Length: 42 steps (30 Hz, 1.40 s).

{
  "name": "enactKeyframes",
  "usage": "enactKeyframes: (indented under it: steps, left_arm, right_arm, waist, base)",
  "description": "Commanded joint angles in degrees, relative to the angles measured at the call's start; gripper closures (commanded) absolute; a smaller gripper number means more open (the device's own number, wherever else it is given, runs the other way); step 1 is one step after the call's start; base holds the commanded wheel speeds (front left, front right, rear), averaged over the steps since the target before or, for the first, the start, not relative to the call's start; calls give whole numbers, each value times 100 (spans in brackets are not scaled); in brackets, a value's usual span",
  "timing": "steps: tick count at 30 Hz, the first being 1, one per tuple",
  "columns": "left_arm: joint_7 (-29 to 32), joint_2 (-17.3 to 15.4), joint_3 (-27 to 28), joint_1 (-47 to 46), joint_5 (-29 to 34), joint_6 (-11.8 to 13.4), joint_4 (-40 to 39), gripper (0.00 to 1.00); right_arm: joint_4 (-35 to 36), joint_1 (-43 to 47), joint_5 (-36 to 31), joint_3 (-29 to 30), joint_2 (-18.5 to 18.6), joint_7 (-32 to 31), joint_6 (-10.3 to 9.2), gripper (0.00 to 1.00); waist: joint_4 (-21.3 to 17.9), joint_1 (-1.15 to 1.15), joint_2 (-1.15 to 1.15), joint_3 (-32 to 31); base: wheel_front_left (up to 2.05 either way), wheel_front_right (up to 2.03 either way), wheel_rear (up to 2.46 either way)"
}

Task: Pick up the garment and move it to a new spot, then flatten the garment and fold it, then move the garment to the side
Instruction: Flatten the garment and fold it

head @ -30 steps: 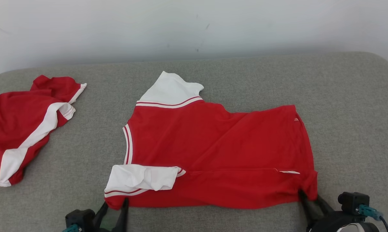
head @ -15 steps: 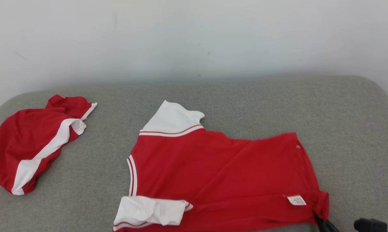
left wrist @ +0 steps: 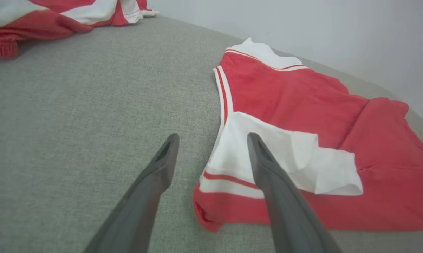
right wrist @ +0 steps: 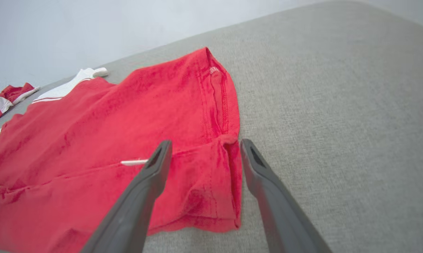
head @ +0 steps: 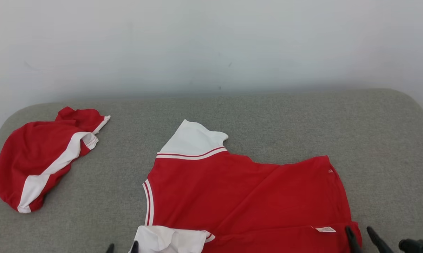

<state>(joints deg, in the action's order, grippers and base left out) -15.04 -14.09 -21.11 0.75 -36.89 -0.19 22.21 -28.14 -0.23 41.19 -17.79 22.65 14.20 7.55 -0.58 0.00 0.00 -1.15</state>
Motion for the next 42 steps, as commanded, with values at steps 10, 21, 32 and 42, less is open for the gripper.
enactKeyframes:
  steps: [10,21,32,42]
  left_arm:
    - [-17,146,1221,281,1286,157,-1435,0]
    - [-18,443,1911,533,2469,-30,-1902,0]
    - [-19,747,2279,1032,2665,-439,-1787,0]
    - [109,261,2109,-162,2315,-703,-1285,0]
  right_arm:
    - [1514,194,-1086,1141,-759,102,-14,0]
    - [2341,635,-1815,1557,-1427,105,-14,0]
    - [2256,815,-1899,1584,-1376,105,-14,0]
    - [1188,-270,-1281,1129,-819,39,-14,0]
  waist:
    - [-29,0,0,42]
    - [-81,0,0,74]
    - [-137,0,0,80]
    - [-299,0,0,370]
  base:
    - [0,0,0]
    - [0,0,0]
    - [0,0,0]
    - [0,0,0]
